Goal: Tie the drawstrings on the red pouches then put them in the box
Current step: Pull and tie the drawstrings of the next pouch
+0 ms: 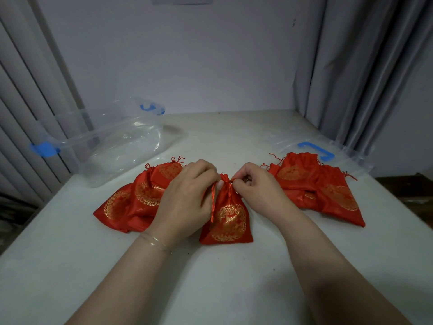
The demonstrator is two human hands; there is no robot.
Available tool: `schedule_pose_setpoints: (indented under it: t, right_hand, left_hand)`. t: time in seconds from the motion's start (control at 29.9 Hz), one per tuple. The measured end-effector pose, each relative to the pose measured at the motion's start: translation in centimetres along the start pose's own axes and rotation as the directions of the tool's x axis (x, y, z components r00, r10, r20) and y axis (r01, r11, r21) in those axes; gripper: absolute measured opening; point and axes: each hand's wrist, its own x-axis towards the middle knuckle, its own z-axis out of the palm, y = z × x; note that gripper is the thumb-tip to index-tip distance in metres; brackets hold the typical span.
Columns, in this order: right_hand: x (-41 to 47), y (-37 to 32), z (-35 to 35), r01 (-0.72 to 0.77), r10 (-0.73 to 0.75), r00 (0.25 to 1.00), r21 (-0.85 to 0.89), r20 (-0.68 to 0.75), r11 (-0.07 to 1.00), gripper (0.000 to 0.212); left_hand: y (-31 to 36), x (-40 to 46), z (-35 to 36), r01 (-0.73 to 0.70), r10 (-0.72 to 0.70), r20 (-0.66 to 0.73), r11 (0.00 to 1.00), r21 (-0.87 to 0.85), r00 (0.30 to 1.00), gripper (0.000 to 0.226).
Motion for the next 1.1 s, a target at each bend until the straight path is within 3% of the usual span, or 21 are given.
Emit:
schedule_pose_setpoints:
  t: [0.17, 0.3, 0.43, 0.57, 0.64, 0.74, 0.84, 0.9, 1.04, 1.1]
  right_hand:
    - [0.2, 0.4, 0.4, -0.030, 0.026, 0.998, 0.079, 0.052, 0.996, 0.017]
    - [-0.1, 0.4, 1.2, -0.145, 0.100, 0.984, 0.335, 0.146, 0.931, 0.020]
    - [0.0, 0.1, 1.7, -0.262, 0.176, 0.962, 0.516, 0.209, 0.815, 0.019]
    - [0.0, -0.5, 1.6, -0.303, 0.204, 0.953, 0.670, 0.224, 0.678, 0.020]
    - [-0.2, -0.6, 1.7, -0.210, 0.137, 0.976, 0.584, 0.168, 0.784, 0.018]
    - [-0.9, -0.5, 2.2, 0.095, -0.109, 0.994, 0.297, 0.032, 0.950, 0.012]
    - [-1.2, -0.2, 2.4, 0.318, -0.316, 0.948, 0.047, -0.040, 0.947, 0.011]
    - [-1.2, -0.3, 2.2, 0.386, -0.387, 0.921, -0.050, -0.035, 0.921, 0.010]
    - [-1.5, -0.8, 1.9, 0.474, -0.476, 0.878, -0.205, 0.042, 0.856, 0.011]
    - [-1.5, -0.9, 2.0, 0.492, -0.489, 0.870, -0.152, 0.056, 0.857, 0.013]
  left_hand:
    - [0.2, 0.0, 0.5, -0.039, 0.042, 0.027, 0.995, -0.093, 0.999, 0.014]
    - [-0.1, 0.1, 0.7, 0.064, -0.047, 0.069, 0.962, -0.267, 0.997, 0.020]
    - [0.1, 0.1, 0.1, 0.264, -0.233, 0.125, 0.826, -0.498, 0.964, 0.024]
    - [0.0, 0.4, -0.2, 0.451, -0.435, 0.188, 0.647, -0.614, 0.881, 0.027]
    - [-0.1, 0.6, -0.1, 0.533, -0.548, 0.186, 0.587, -0.610, 0.816, 0.034]
    - [-0.6, 0.5, 0.2, 0.617, -0.623, 0.227, 0.529, -0.583, 0.749, 0.031]
    - [-0.8, 0.5, 0.0, 0.651, -0.596, 0.321, 0.495, -0.575, 0.736, 0.006]
    - [-0.9, 0.4, -0.2, 0.649, -0.549, 0.361, 0.538, -0.538, 0.754, 0.014]
    - [-0.5, 0.4, -0.4, 0.536, -0.469, 0.270, 0.791, -0.295, 0.841, 0.015]
    - [-0.2, 0.4, -0.4, 0.488, -0.442, 0.223, 0.841, -0.235, 0.869, 0.023]
